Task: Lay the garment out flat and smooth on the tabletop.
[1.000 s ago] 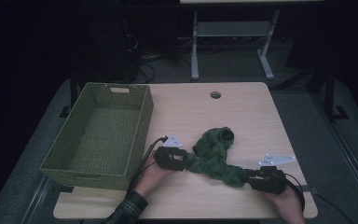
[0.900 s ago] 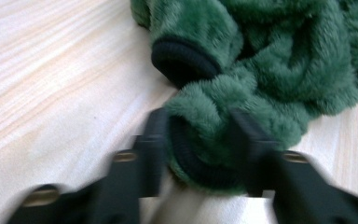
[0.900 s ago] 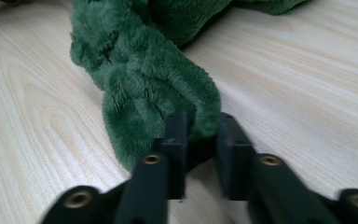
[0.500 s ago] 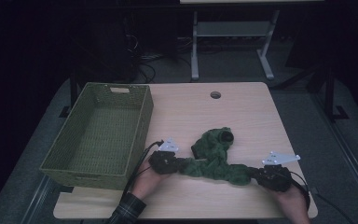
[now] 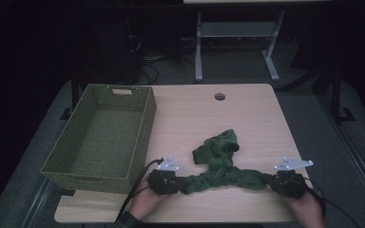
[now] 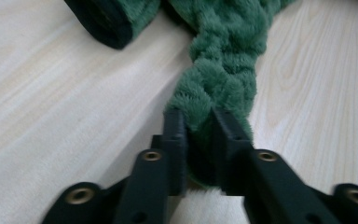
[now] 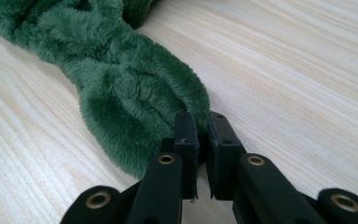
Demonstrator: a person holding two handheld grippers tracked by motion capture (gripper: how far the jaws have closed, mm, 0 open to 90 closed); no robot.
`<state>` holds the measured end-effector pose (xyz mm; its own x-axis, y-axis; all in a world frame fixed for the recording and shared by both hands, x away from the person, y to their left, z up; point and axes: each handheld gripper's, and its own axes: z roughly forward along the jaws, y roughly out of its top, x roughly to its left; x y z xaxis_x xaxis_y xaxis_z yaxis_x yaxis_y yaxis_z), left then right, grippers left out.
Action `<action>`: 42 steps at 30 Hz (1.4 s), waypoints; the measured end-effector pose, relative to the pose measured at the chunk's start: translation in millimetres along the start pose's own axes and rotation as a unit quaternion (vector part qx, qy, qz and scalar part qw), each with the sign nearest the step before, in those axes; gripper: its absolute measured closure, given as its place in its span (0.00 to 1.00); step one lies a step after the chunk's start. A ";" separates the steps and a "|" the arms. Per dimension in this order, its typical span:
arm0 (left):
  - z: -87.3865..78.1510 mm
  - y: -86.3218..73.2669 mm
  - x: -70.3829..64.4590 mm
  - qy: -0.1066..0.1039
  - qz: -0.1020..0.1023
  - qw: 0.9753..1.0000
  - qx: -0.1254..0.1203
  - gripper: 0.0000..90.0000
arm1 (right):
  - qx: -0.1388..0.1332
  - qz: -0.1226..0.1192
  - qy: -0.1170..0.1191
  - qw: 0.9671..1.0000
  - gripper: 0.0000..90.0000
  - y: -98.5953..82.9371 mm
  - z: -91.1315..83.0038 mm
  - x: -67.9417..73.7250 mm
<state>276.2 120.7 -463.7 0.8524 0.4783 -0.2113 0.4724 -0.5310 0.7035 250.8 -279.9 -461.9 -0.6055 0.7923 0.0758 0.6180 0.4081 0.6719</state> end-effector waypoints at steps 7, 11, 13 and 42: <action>-9.0 7.2 1.3 0.003 0.003 1.000 -0.028 0.55 | -0.025 -0.002 0.015 1.000 0.70 1.6 -7.6 0.2; -14.0 15.6 5.9 0.022 0.001 0.999 -0.044 0.48 | -0.059 0.002 0.018 0.998 0.65 8.8 -16.6 -3.4; -14.4 22.3 9.9 0.036 0.002 0.998 -0.049 0.48 | -0.066 0.004 0.030 0.997 0.64 16.9 -15.5 -4.0; 36.5 55.1 53.0 0.051 0.001 0.998 -0.036 0.38 | -0.110 -0.023 0.059 0.992 0.53 117.4 22.8 21.5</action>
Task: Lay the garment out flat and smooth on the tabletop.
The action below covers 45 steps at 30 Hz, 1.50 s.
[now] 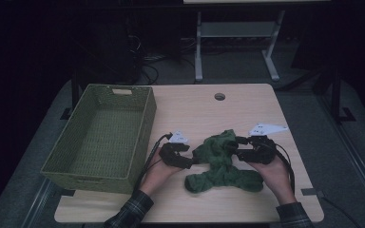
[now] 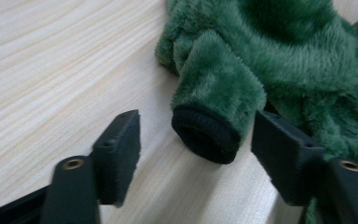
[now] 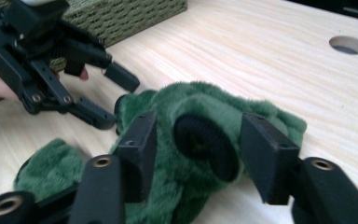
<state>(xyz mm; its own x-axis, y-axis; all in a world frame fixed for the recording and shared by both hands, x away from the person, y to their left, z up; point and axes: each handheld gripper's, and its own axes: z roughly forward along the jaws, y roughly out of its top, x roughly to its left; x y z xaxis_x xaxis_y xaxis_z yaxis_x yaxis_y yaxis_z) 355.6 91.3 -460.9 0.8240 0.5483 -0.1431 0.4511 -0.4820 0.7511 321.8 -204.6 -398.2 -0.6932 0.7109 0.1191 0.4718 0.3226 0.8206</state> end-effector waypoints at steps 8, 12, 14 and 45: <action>4.1 -1.2 -1.7 -0.012 0.011 1.000 0.001 0.72 | 0.003 0.001 -0.006 1.000 0.80 -0.4 5.6 -2.4; 1.8 0.5 -4.6 -0.009 0.022 1.000 -0.001 0.91 | 0.002 -0.004 -0.009 1.000 0.89 -2.0 3.6 -4.4; 0.2 0.8 -4.7 -0.009 0.024 1.000 -0.002 0.93 | 0.003 -0.003 -0.011 1.000 0.90 -3.3 2.0 -6.0; 4.3 -7.9 -31.1 -0.040 0.051 0.998 0.027 0.95 | 0.118 0.051 -0.020 0.991 0.92 -80.7 -12.0 -30.9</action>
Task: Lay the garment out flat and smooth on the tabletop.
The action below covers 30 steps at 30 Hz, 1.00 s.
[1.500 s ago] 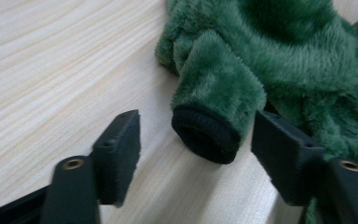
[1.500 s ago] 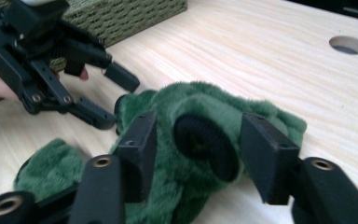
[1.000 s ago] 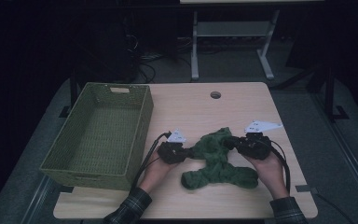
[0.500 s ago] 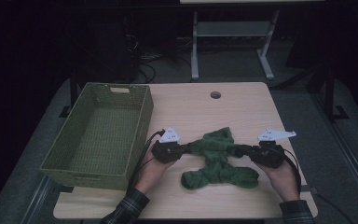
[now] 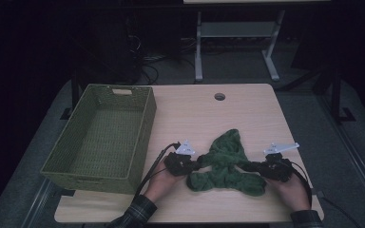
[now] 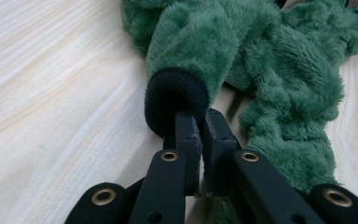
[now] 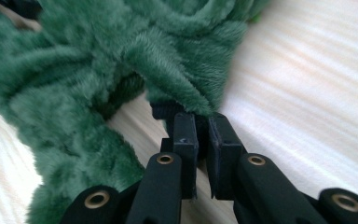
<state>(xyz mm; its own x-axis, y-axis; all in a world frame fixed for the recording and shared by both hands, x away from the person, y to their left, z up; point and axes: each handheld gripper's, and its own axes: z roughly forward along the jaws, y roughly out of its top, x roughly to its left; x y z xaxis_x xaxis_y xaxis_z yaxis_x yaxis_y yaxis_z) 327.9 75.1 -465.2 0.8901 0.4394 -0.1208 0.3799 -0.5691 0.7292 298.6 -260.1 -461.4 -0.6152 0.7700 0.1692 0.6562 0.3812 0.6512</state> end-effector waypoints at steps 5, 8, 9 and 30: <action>-0.2 -0.6 1.2 0.007 0.003 1.000 0.012 0.80 | 0.006 -0.004 -0.003 1.000 0.90 0.0 3.7 0.6; -6.4 -0.9 4.4 0.007 -0.011 1.000 0.000 0.72 | -0.006 0.006 -0.001 1.000 0.80 0.1 -1.4 0.4; -9.6 -0.6 5.2 0.008 -0.014 1.000 -0.004 0.68 | -0.013 0.005 -0.001 1.000 0.75 0.4 -4.1 -0.2; -24.5 57.3 43.1 0.018 -0.029 0.998 -0.045 0.57 | -0.076 -0.008 -0.011 0.997 0.68 58.3 -29.2 -5.1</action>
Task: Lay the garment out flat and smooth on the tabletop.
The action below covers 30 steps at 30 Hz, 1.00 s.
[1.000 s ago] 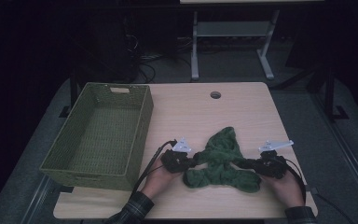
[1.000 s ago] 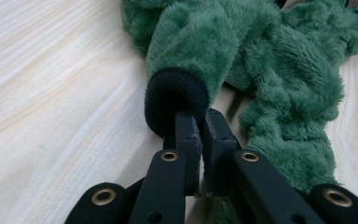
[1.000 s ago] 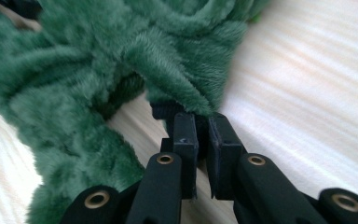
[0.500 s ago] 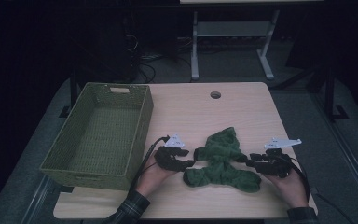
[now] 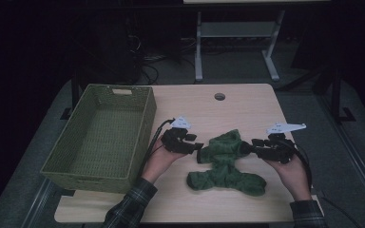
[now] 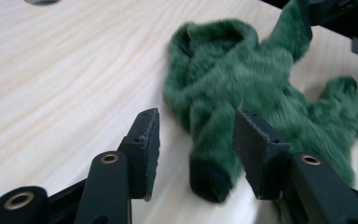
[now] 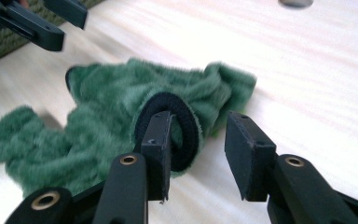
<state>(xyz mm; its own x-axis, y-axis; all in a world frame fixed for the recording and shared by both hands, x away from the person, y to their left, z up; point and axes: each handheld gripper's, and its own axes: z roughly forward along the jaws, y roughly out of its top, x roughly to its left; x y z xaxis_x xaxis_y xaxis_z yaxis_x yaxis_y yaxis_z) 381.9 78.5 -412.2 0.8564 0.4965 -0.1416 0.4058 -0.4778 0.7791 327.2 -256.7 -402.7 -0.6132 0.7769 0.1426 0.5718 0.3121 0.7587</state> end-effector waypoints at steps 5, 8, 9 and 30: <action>13.4 12.4 12.0 0.010 -0.001 1.000 -0.004 0.59 | -0.014 -0.007 -0.004 1.000 0.68 17.5 -4.4 -1.9; 25.5 17.8 18.9 0.010 -0.001 1.000 0.002 0.60 | -0.013 -0.012 -0.008 1.000 0.69 26.3 -2.6 -2.1; 30.3 19.6 20.9 0.009 -0.003 1.000 0.006 0.60 | -0.011 -0.010 -0.006 1.000 0.69 28.4 0.4 -2.6; 100.6 23.3 23.0 -0.018 0.008 0.997 0.075 0.64 | 0.073 0.005 0.000 0.997 0.72 27.7 69.8 -12.9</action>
<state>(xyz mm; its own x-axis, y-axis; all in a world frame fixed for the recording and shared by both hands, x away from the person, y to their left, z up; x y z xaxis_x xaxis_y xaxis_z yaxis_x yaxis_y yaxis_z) 443.1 5.8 -458.7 0.8732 0.4623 -0.1543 0.4327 -0.5898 0.6818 389.0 -219.9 -427.9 -0.6070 0.7803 0.1505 0.6514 0.3801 0.6567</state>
